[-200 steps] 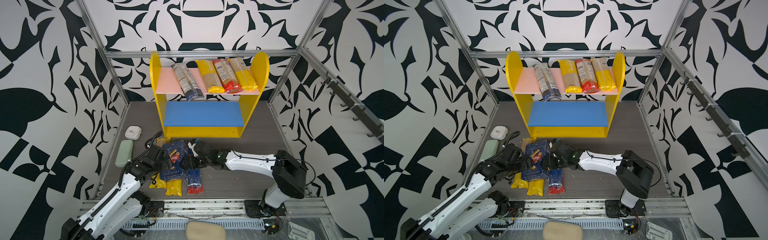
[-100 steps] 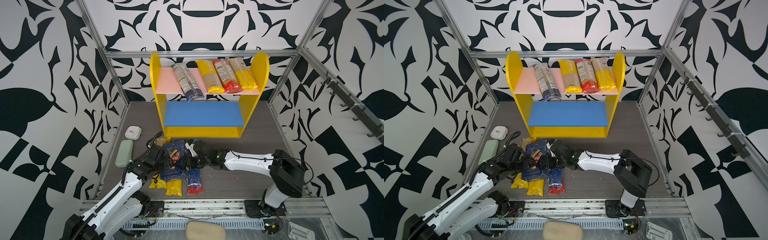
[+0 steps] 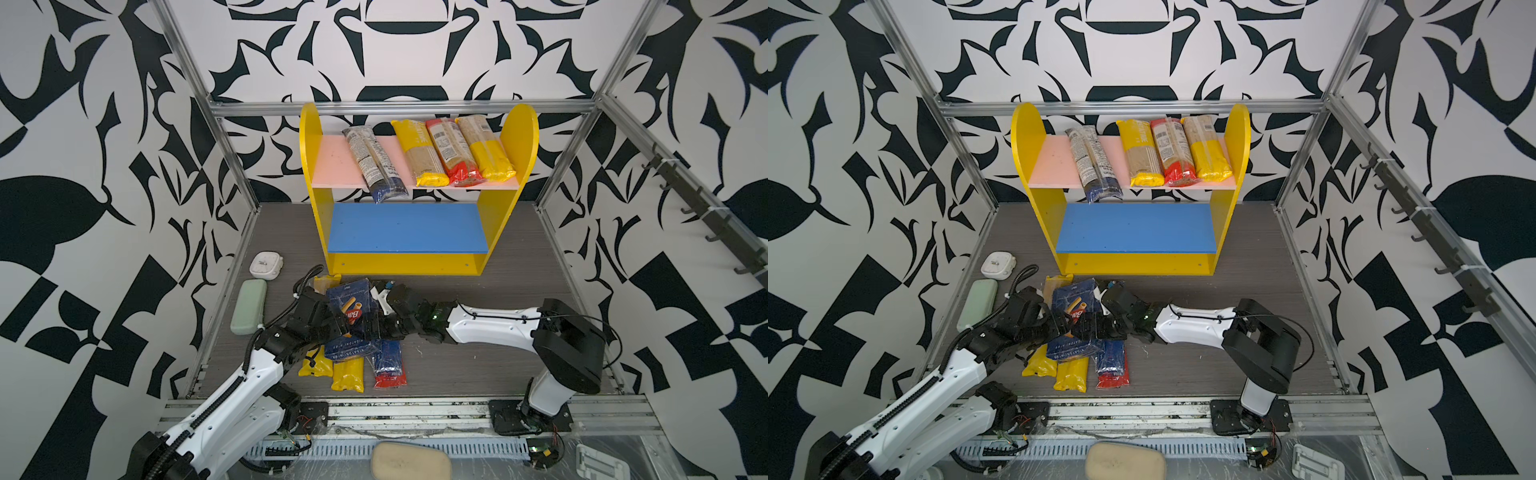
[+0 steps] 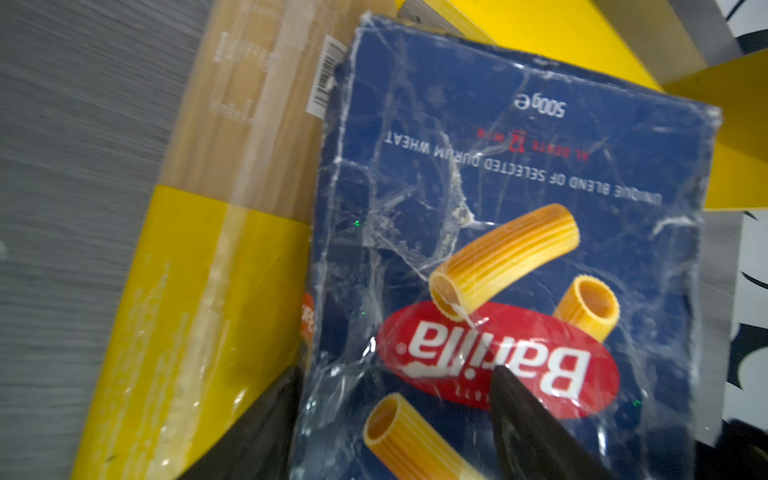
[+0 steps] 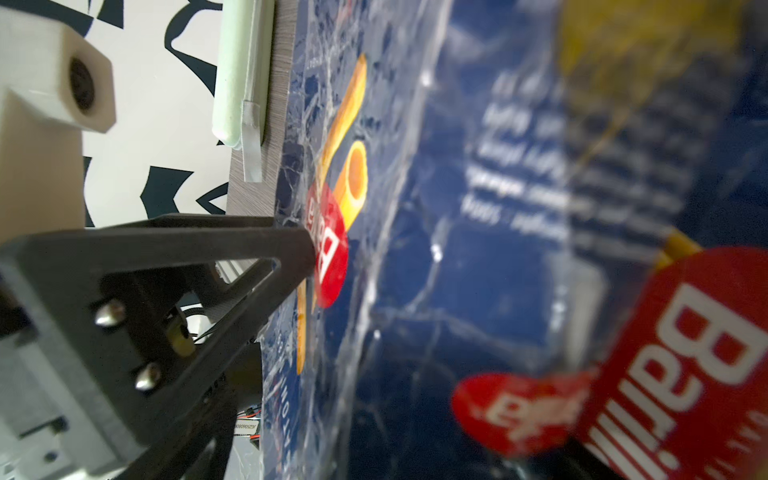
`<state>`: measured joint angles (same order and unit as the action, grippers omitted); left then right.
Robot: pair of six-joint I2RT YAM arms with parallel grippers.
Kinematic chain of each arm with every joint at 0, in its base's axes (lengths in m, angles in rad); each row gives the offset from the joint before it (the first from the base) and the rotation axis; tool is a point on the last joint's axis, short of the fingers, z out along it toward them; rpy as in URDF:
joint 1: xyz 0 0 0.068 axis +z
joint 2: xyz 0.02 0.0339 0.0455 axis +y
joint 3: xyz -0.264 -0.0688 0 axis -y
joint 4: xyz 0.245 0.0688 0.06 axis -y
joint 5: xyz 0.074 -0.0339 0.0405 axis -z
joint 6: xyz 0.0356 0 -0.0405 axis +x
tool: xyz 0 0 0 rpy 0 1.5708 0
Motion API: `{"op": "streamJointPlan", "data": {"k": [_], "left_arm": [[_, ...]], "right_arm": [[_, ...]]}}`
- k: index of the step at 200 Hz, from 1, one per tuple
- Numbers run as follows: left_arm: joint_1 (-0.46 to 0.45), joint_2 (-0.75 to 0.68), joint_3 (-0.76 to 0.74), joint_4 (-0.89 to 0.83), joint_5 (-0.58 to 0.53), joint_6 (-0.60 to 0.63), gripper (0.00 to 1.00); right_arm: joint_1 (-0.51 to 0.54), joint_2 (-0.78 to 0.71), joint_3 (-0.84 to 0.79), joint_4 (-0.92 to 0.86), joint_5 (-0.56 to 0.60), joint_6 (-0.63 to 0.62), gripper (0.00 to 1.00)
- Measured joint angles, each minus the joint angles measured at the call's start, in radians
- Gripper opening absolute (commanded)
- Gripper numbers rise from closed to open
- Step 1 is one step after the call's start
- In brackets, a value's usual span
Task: Place and organize the pasta boxes and bags onto the shelf
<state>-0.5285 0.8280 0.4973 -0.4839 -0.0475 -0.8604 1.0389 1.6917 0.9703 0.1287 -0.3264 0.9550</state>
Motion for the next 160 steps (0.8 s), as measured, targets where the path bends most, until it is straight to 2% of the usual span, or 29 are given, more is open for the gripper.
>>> {"op": "streamJointPlan", "data": {"k": [31, 91, 125, 160], "left_arm": [[0.002, 0.025, 0.0, 0.038, 0.023, 0.002, 0.73], [0.004, 0.089, 0.027, 0.084, 0.054, 0.028, 0.74], [0.006, 0.147, 0.074, 0.098, 0.069, 0.047, 0.76], [0.005, 0.156, 0.115, 0.099, 0.109, 0.055, 0.81]], "right_arm": [[-0.002, 0.005, -0.007, 0.014, -0.006, 0.008, 0.97], [-0.01, 0.005, -0.016, 0.019, -0.006, 0.018, 0.86], [-0.021, 0.002, -0.034, 0.021, -0.004, 0.03, 0.65], [-0.045, -0.048, -0.086, 0.047, -0.015, 0.048, 0.51]]}}
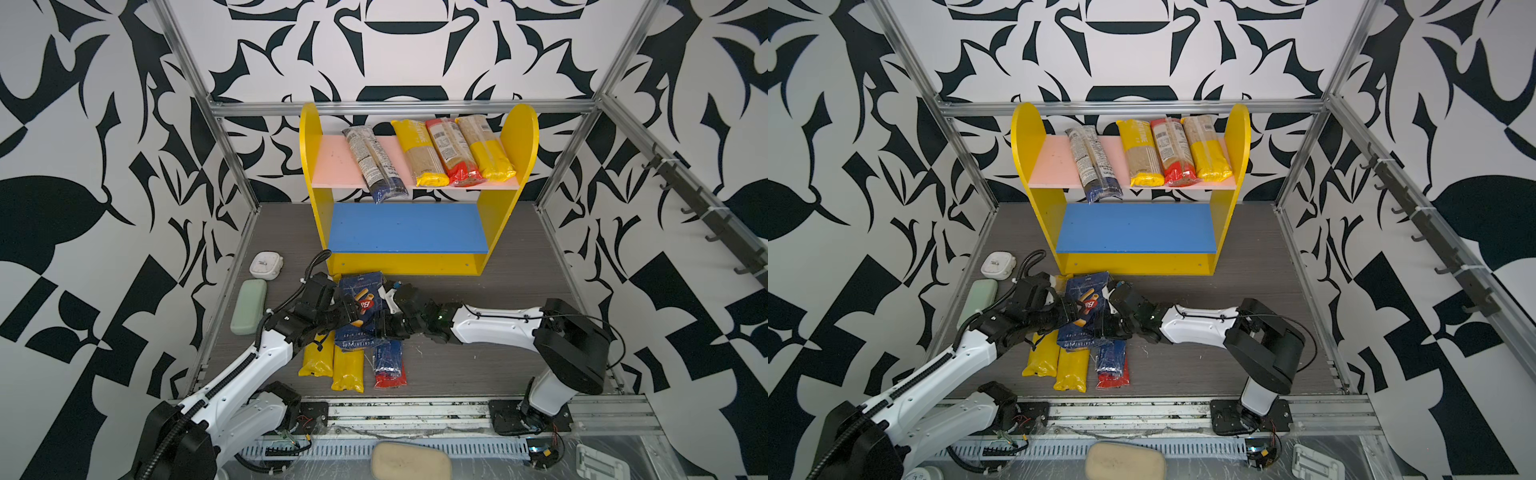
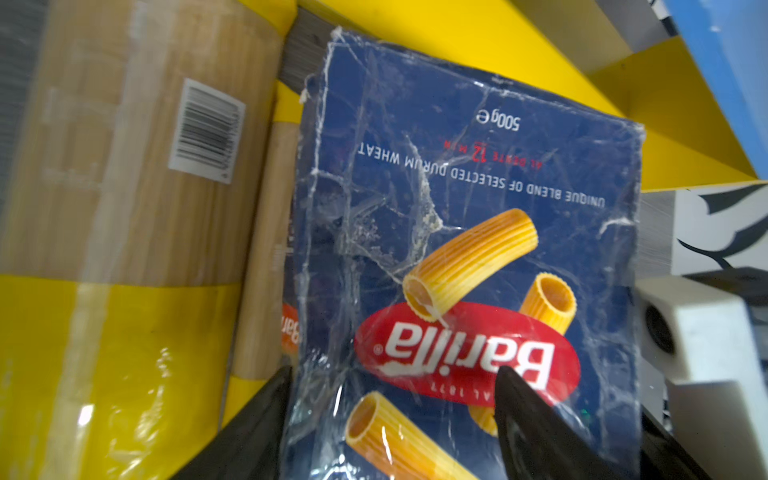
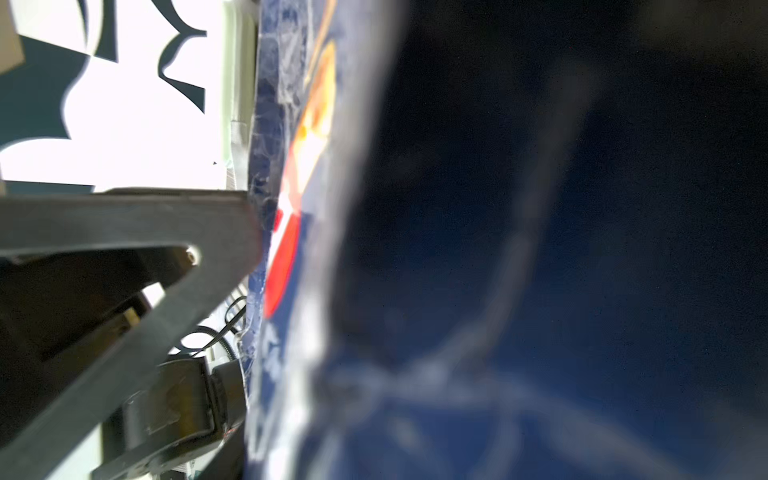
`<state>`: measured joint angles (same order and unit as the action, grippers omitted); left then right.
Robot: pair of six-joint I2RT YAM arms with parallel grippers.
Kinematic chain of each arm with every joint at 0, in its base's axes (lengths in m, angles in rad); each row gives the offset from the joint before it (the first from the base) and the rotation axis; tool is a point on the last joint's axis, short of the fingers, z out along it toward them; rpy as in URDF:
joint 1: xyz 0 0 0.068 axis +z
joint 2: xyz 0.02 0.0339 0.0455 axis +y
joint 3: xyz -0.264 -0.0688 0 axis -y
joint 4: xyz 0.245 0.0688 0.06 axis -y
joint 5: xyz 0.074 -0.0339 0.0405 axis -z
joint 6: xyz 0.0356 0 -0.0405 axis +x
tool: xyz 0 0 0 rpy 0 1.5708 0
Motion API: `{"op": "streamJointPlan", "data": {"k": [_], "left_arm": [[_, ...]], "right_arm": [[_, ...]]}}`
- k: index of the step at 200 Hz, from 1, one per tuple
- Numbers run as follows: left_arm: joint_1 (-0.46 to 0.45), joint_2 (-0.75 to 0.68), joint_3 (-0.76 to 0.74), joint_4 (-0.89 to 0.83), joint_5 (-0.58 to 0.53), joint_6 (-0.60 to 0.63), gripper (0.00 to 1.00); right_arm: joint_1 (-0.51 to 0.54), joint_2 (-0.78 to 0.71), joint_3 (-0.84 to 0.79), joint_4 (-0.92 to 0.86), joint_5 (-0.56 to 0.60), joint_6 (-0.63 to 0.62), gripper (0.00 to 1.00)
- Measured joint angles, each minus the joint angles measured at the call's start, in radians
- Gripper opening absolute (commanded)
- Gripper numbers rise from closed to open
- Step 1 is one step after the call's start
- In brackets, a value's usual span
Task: Place and organize the pasta boxes and bags onto the shelf
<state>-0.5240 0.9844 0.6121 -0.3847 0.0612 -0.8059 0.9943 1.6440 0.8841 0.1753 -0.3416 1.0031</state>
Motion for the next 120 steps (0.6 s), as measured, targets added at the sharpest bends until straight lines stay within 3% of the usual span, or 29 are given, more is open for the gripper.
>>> {"op": "streamJointPlan", "data": {"k": [27, 33, 74, 89, 107, 120], "left_arm": [[-0.008, 0.008, 0.077, -0.006, 0.022, 0.026, 0.84], [-0.01, 0.006, 0.101, -0.008, 0.019, 0.034, 0.89], [-0.012, -0.032, 0.211, -0.132, -0.109, 0.063, 0.93], [-0.012, -0.034, 0.198, -0.196, -0.153, 0.06, 0.94], [-0.012, -0.034, 0.157, -0.254, -0.191, 0.046, 0.94], [-0.012, -0.033, 0.124, -0.29, -0.212, 0.032, 0.95]], "right_arm": [[-0.046, -0.079, -0.074, -0.004, -0.018, 0.005, 0.46], [-0.057, -0.098, -0.093, -0.017, -0.019, 0.004, 0.46], [-0.14, -0.282, -0.175, -0.193, -0.023, -0.061, 0.49], [-0.163, -0.342, -0.18, -0.278, -0.004, -0.08, 0.57], [-0.184, -0.4, -0.184, -0.383, 0.026, -0.103, 0.75], [-0.194, -0.43, -0.184, -0.43, 0.048, -0.129, 0.83]]}}
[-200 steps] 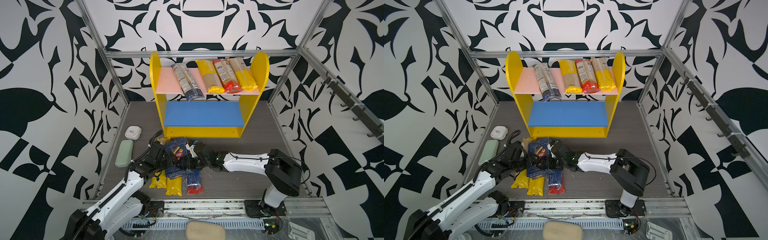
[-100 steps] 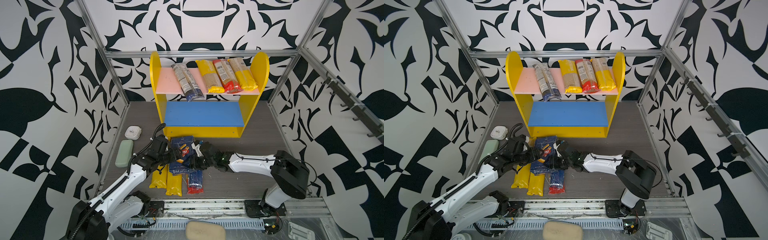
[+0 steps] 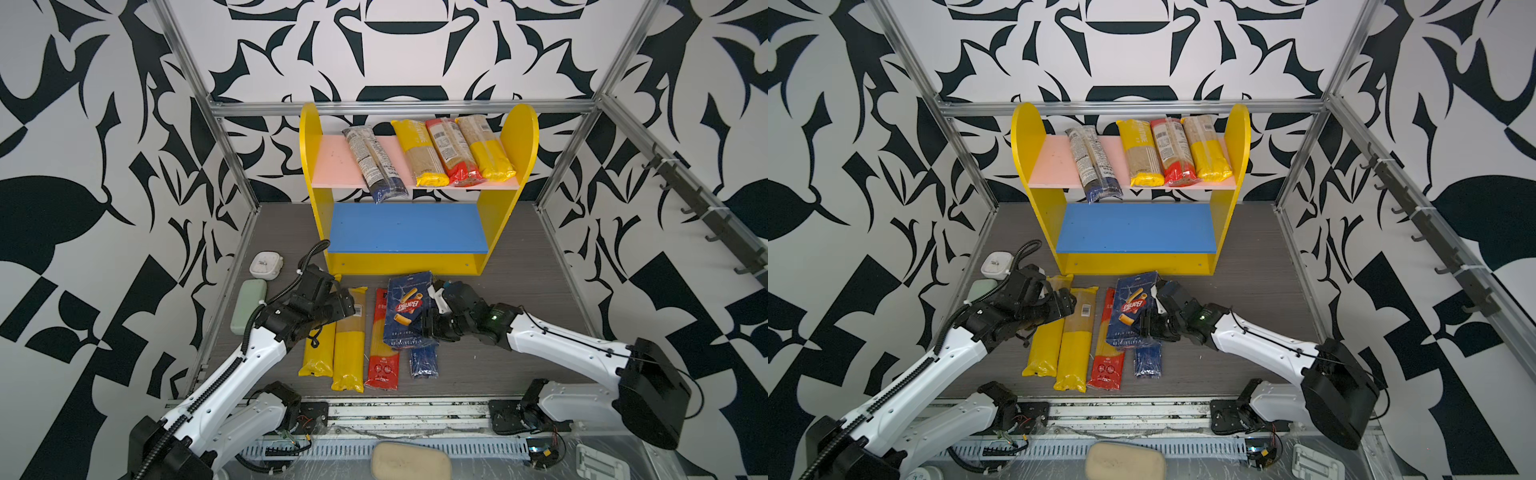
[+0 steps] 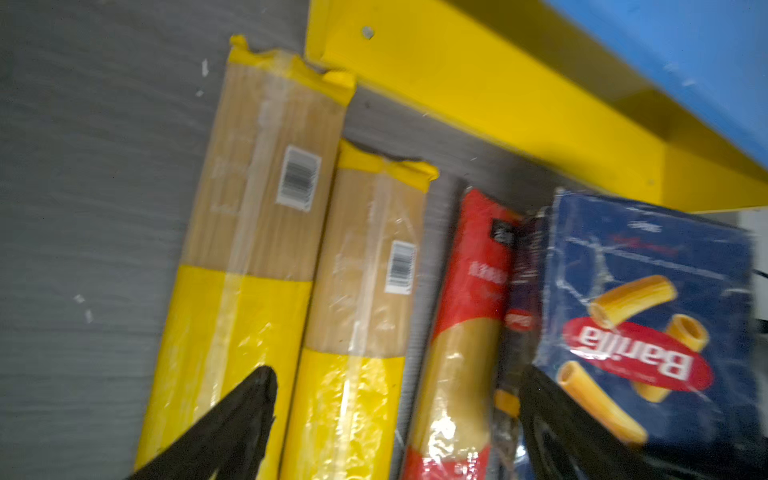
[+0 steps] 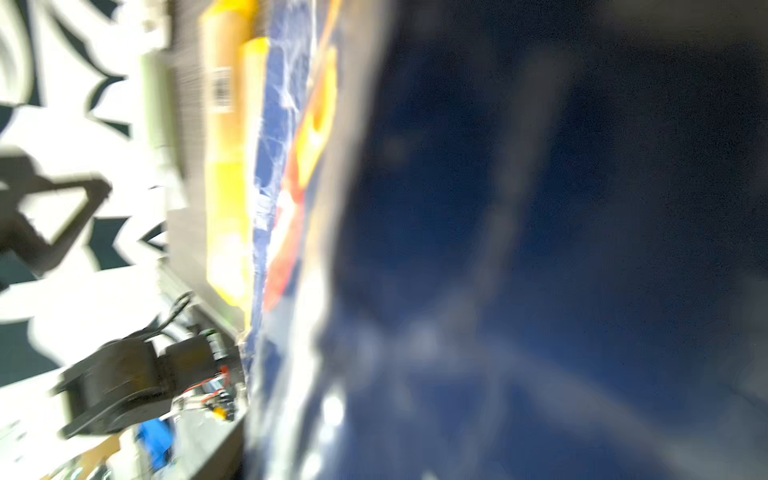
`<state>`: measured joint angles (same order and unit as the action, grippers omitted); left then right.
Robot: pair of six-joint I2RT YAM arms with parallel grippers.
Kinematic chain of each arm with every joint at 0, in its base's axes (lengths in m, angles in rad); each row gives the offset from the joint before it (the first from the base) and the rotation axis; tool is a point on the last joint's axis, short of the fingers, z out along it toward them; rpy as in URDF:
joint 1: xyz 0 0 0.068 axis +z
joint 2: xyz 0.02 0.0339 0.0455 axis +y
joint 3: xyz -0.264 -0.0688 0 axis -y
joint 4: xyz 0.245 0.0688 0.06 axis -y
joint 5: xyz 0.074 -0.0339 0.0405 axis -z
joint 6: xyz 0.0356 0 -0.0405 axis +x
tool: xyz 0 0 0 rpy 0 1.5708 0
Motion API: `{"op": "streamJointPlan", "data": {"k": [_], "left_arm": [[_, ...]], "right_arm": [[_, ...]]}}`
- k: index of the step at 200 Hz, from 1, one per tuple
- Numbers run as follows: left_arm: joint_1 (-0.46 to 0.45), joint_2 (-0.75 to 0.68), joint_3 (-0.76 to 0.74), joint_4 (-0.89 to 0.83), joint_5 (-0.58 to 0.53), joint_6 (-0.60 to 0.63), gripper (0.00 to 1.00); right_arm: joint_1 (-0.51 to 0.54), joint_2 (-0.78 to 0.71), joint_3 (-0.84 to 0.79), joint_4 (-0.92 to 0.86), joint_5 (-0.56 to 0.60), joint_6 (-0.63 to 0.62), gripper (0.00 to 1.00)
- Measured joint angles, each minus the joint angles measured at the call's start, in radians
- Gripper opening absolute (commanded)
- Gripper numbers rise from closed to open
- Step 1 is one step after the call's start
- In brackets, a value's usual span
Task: Place and organize the pasta boxes and bags onto the shelf
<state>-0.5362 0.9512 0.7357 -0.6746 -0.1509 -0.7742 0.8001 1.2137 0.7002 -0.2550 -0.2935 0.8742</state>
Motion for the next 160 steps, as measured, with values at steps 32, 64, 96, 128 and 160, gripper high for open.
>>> {"op": "streamJointPlan", "data": {"k": [32, 64, 96, 128, 160], "left_arm": [[0.0, 0.014, -0.051, -0.06, -0.052, -0.04, 0.95], [-0.001, 0.025, -0.094, -0.08, -0.054, -0.085, 1.0], [-0.02, 0.025, -0.139, -0.126, -0.071, -0.142, 0.99], [-0.038, 0.105, -0.142, -0.152, -0.093, -0.175, 0.99], [-0.053, 0.259, -0.132, -0.165, -0.109, -0.181, 0.99]], "right_arm": [[0.0, -0.065, 0.005, -0.049, 0.021, -0.039, 0.89], [0.0, -0.084, 0.024, -0.089, 0.027, -0.07, 0.93], [0.0, -0.107, 0.038, -0.111, 0.031, -0.097, 0.94], [-0.002, -0.137, 0.051, -0.138, 0.033, -0.126, 0.96], [-0.019, -0.188, 0.056, -0.155, 0.031, -0.153, 0.96]]}}
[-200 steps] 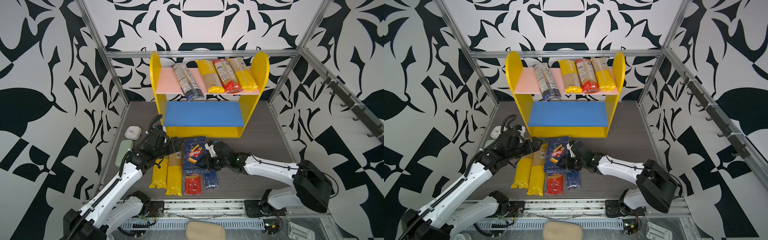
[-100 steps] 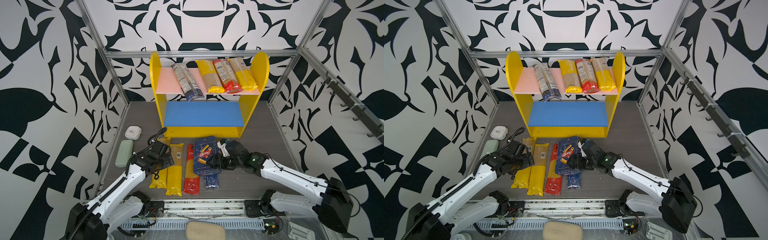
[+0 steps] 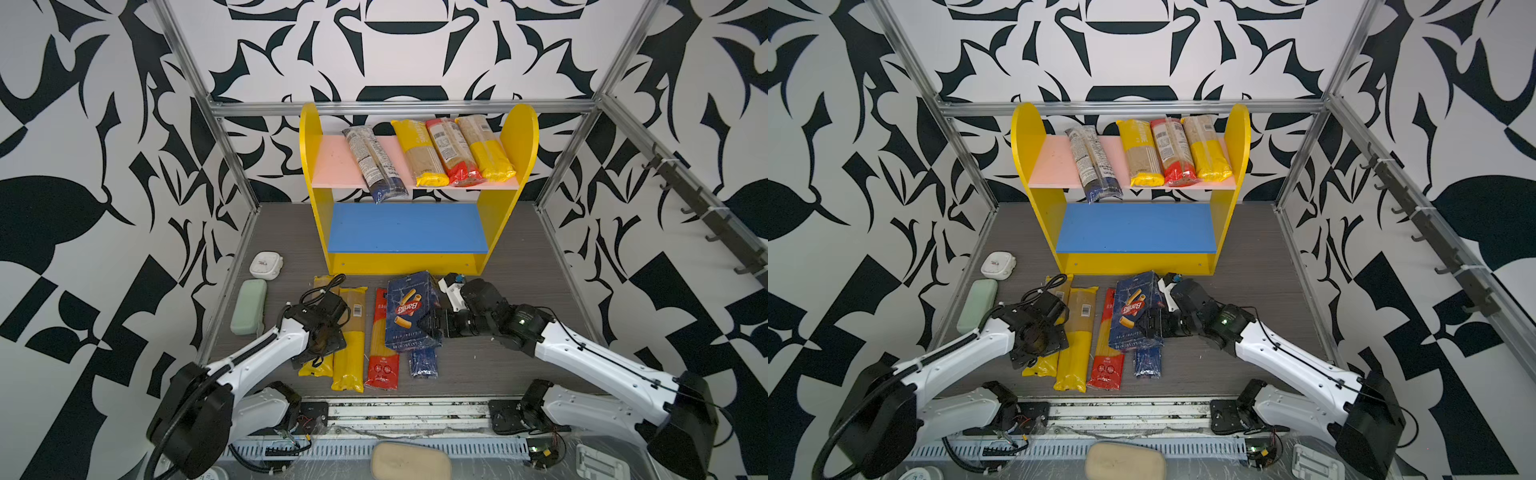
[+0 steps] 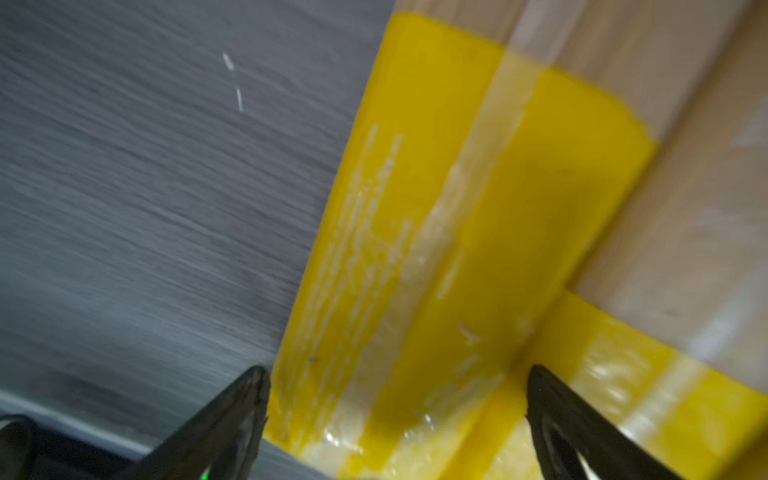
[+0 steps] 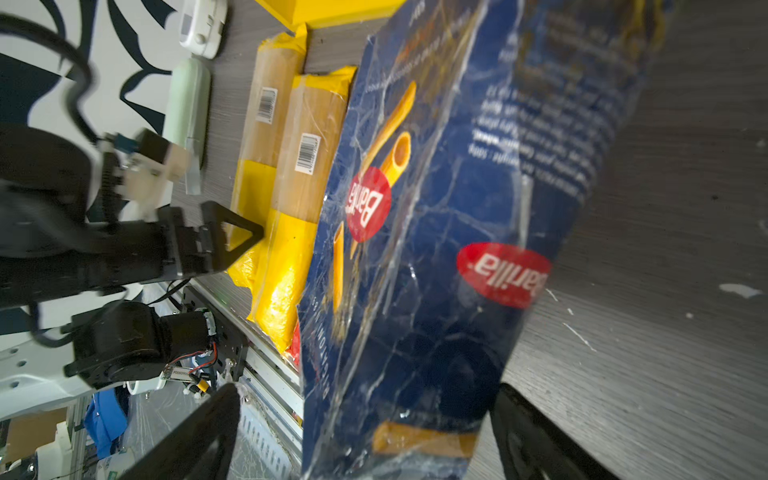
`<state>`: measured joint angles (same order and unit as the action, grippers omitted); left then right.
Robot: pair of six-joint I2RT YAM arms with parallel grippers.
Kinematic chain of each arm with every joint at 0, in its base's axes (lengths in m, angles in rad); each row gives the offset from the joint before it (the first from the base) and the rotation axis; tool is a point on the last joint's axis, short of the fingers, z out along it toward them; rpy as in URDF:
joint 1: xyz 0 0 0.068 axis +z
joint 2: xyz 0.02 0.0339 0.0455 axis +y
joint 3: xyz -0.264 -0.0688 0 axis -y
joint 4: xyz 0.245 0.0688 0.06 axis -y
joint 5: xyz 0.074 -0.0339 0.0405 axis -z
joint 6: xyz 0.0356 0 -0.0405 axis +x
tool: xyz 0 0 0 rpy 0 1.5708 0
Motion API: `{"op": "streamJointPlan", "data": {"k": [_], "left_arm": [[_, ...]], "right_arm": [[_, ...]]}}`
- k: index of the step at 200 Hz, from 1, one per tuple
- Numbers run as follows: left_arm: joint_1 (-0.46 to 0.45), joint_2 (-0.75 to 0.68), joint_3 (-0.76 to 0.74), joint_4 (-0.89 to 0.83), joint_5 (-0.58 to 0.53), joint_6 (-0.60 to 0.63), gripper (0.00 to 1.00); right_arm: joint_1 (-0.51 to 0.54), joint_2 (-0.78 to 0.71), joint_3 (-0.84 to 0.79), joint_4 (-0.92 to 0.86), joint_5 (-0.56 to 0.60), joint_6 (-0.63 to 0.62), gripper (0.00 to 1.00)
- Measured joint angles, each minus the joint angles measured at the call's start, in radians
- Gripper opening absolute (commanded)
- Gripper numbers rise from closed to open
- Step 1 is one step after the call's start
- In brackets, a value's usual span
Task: Place and organize the pasta boxes and bags onto the shelf
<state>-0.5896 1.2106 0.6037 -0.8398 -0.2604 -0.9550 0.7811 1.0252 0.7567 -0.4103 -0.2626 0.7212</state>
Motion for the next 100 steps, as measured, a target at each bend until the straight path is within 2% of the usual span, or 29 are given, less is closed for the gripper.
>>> {"op": "streamJointPlan", "data": {"k": [67, 100], "left_arm": [[-0.015, 0.208, 0.109, -0.019, -0.031, 0.0, 0.99], [-0.062, 0.26, 0.13, -0.004, -0.045, -0.017, 0.96]], "right_arm": [[-0.066, -0.1, 0.056, -0.055, -0.029, -0.041, 0.96], [-0.076, -0.126, 0.099, -0.111, -0.033, -0.056, 0.96]]}}
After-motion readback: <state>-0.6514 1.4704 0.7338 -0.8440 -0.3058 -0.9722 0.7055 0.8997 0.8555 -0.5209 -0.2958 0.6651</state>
